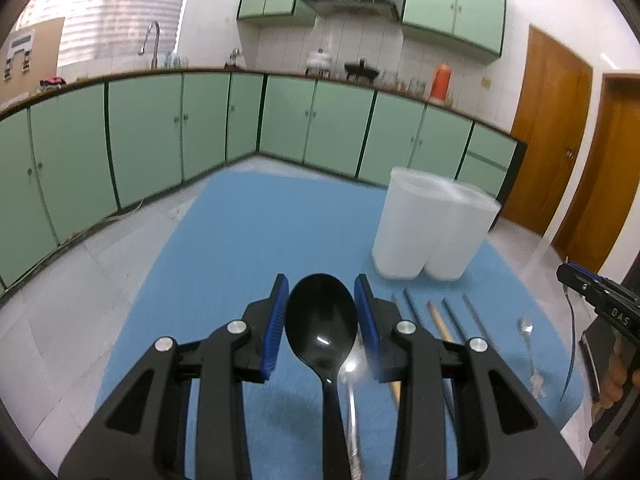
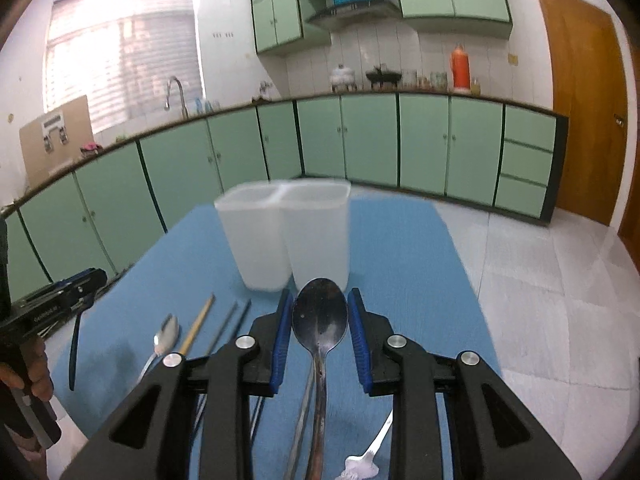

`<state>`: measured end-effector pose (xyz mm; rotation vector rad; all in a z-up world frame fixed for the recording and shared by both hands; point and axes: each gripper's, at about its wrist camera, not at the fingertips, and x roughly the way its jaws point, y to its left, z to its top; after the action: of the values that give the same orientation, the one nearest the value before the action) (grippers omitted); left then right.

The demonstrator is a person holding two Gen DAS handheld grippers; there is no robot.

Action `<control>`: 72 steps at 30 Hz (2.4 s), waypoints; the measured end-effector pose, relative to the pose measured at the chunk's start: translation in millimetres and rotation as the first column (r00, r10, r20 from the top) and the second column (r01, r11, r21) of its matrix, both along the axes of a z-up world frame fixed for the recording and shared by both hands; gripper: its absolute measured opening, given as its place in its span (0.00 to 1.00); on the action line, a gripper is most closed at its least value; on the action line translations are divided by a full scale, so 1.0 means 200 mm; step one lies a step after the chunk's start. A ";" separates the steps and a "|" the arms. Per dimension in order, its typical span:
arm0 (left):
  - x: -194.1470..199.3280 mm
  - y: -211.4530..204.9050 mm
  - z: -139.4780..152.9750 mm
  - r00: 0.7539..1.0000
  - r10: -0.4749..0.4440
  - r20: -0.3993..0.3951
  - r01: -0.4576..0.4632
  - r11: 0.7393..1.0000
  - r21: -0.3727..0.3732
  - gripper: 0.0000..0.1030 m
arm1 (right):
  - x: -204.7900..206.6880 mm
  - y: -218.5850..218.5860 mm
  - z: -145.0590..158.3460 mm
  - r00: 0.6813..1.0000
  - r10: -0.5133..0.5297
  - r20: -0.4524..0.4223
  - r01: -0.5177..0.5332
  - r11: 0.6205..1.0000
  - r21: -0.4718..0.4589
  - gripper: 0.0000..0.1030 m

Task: Organize utensils
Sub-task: 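Lift both spoons and lower them into the white utensil holder with both tools, then open both tools to drop the spoons into the holder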

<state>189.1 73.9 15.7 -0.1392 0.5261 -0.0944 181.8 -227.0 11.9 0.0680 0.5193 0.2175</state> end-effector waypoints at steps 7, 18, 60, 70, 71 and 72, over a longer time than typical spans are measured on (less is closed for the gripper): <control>0.08 -0.08 0.16 0.987 -0.022 0.160 0.026 0.999 -0.026 0.32 | 0.08 0.00 0.16 0.986 -0.032 0.164 0.024 0.998 0.051 0.27; 0.51 -0.38 0.40 0.906 -0.101 0.410 0.110 0.994 0.002 0.32 | 0.51 0.05 0.40 0.928 -0.091 0.362 0.065 0.994 0.083 0.27; 0.97 -0.41 0.02 0.926 -0.227 0.302 0.269 0.957 -0.105 0.43 | 0.88 0.15 0.06 0.978 -0.093 0.186 0.086 0.995 0.045 0.29; 0.77 -0.28 0.10 0.937 -0.188 0.293 0.236 0.962 -0.136 0.57 | 0.72 0.08 0.13 0.974 -0.096 0.204 0.085 0.994 0.063 0.34; 0.75 -0.28 0.11 0.940 -0.183 0.288 0.227 0.965 -0.130 0.58 | 0.68 0.07 0.14 0.973 -0.102 0.207 0.092 0.994 0.060 0.37; 0.72 -0.26 0.12 0.945 -0.174 0.278 0.214 0.970 -0.119 0.59 | 0.66 0.05 0.14 0.972 -0.108 0.207 0.098 0.993 0.058 0.39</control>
<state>333.0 21.8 39.3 -0.2155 0.2622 -0.3412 313.2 -216.2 40.0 0.1171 0.2987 0.1334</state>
